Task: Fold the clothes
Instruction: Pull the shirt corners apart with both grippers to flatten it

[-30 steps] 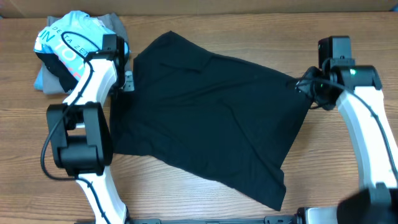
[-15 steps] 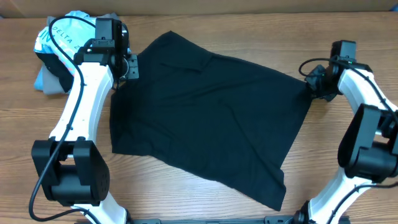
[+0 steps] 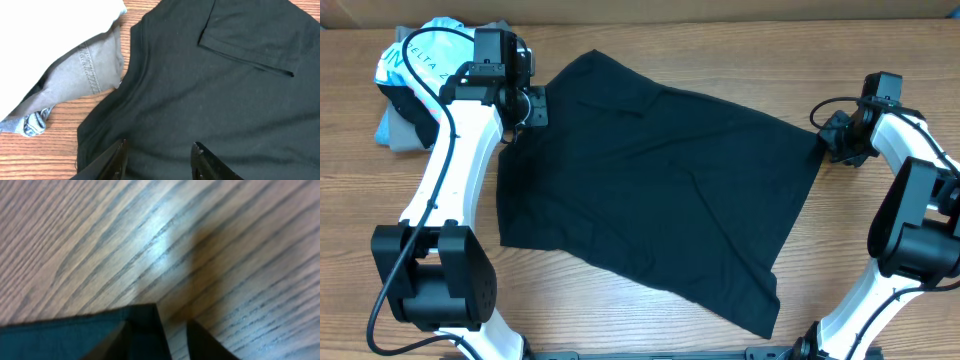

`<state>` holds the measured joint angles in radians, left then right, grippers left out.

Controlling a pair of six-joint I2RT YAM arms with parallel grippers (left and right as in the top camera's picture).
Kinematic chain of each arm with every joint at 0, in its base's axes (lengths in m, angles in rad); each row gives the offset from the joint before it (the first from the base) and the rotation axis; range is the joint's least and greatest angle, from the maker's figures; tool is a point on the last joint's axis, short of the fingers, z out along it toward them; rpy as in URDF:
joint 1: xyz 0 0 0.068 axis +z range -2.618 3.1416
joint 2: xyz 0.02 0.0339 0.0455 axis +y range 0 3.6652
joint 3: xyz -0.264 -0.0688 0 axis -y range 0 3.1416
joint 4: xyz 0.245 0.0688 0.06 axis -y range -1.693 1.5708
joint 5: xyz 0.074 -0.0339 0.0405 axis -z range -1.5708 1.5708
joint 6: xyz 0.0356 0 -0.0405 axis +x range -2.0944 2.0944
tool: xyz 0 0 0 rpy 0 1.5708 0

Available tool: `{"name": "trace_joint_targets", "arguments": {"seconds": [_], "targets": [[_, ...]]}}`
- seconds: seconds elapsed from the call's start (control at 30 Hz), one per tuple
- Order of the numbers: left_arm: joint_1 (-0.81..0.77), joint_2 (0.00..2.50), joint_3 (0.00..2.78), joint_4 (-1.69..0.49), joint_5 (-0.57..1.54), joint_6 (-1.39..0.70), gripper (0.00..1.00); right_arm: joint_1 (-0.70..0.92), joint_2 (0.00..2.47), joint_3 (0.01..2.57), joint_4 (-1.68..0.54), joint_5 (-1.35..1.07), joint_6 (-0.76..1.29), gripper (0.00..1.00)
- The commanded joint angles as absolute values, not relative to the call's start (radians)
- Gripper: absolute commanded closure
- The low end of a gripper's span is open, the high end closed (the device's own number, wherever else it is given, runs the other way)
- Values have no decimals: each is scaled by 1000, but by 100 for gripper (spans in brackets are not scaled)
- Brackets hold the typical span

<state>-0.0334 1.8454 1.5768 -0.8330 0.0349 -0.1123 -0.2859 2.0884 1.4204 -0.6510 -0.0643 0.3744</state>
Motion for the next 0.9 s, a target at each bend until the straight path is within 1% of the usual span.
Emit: {"name": "trace_joint_targets", "arguments": {"seconds": [0.0, 0.07, 0.1, 0.13, 0.23, 0.43, 0.47, 0.5, 0.53, 0.57, 0.6, 0.67, 0.7, 0.8, 0.87], "targets": [[-47, 1817, 1576, -830, 53, -101, 55, -279, 2138, 1412, -680, -121, 362, 71], [-47, 1817, 1576, -830, 53, -101, 55, -279, 2138, 1413, -659, -120, 362, 78], [-47, 1817, 1576, -830, 53, -101, 55, -279, 2138, 1413, -640, -120, 362, 89], [-47, 1817, 1576, -830, 53, -101, 55, -282, 2138, 1413, -616, -121, 362, 96], [-47, 1817, 1576, -830, 54, -105, 54, -290, 2138, 1413, -495, -116, 362, 96], [-47, 1817, 1576, -841, 54, -109, 54, -358, 2138, 1416, -89, -73, 384, 96], [-47, 1817, 1576, -846, 54, -109, 54, -368, 2138, 1416, -62, -73, 401, 96], [-47, 1817, 1576, -850, 54, -109, 54, -379, 2138, 1416, -39, -73, 420, 92], [-47, 1817, 1576, -853, 54, -109, 54, -389, 2138, 1416, -27, -82, 422, 58], [-47, 1817, 1576, -856, 54, -109, 53, -396, 2138, 1416, -22, -97, 419, 19], [-47, 1817, 1576, -857, 54, -109, 51, -403, 2135, 1417, -25, -109, 417, 10], [-47, 1817, 1576, -857, 54, -109, 49, -422, 2122, 1418, -57, -140, 414, 7], [-47, 1817, 1576, -857, 54, -109, 48, -433, 2110, 1418, -77, -168, 414, 5], [-47, 1817, 1576, -862, 60, -107, 43, -461, 2053, 1418, -148, -276, 414, 2], [-47, 1817, 1576, -879, 65, -100, 36, -476, 2000, 1418, -197, -358, 414, 0]]}}
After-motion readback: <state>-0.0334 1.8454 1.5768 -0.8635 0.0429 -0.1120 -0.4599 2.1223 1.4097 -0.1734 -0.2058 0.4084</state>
